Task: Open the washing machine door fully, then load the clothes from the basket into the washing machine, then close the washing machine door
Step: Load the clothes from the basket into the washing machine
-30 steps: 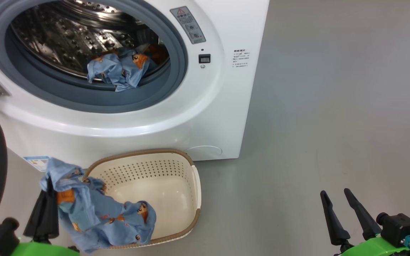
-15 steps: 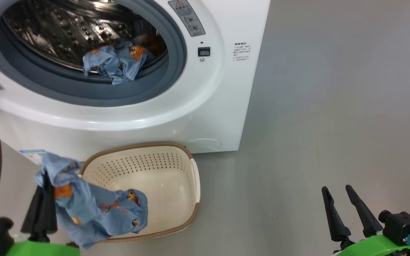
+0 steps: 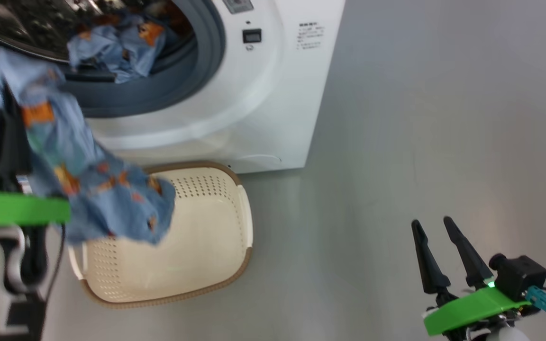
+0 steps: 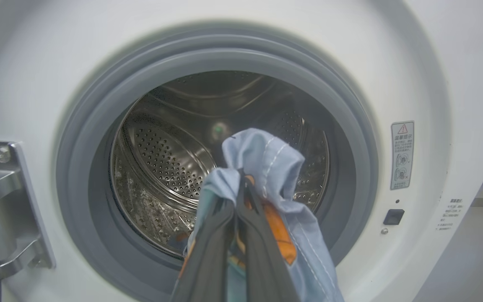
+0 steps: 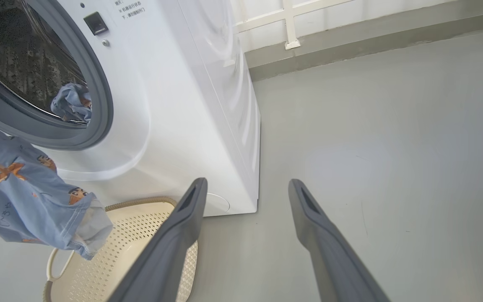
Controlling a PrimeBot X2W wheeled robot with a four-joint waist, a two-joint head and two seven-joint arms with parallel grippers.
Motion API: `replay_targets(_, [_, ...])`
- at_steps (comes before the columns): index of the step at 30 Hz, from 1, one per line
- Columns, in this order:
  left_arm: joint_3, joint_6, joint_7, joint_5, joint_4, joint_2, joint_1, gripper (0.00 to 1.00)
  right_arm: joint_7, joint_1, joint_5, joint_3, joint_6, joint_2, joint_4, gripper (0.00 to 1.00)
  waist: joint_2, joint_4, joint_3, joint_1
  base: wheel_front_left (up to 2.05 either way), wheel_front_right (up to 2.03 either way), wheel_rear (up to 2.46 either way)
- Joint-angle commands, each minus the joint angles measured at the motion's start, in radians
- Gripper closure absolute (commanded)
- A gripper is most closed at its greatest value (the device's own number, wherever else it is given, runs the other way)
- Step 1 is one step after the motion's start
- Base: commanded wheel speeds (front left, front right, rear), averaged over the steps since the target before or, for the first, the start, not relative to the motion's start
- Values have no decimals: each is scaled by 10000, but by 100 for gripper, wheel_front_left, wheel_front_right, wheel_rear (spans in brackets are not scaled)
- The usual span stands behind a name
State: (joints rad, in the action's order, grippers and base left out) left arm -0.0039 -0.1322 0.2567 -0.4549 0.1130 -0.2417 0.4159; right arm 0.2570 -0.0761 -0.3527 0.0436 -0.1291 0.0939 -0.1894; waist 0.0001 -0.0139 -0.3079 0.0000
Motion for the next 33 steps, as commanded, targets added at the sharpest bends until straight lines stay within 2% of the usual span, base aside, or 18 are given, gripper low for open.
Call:
replay_targets(1, [236,15,51,-57,131,-516,896,100,48,-300,113,290,-16,-42,262,0,-1,-383,-538,0,0,0,0])
replay_targets(6, [121,15,51,63,1525,-932,2612,100,48,-752,180,560,-16,-205,279,0,-1,-893,-1108,0,0,0,0])
replay_targets(9, [90,15,51,185,3092,-1219,3687,100,48,-1066,171,825,-16,-322,282,0,-1,-1386,-1455,0,0,0,0])
replay_targets(10, [90,15,51,185,3092,-1219,3687,100,48,-1066,171,825,-16,-322,282,0,-1,-1386,-1455,0,0,0,0])
replay_targets(19, [-156,15,51,491,6069,-1935,5294,100,48,-1166,28,1229,-16,-428,329,0,-1,-2284,-1905,0,0,0,0])
replay_targets(26, [-690,15,51,561,7863,-2327,6205,100,48,-1196,-276,1515,-16,-434,421,0,-1,-2696,-2115,0,0,0,0])
replay_targets(33, [-1209,15,51,431,8941,-2688,7120,100,48,-1224,-399,1742,-16,-435,508,0,-1,-2969,-2300,0,0,0,0])
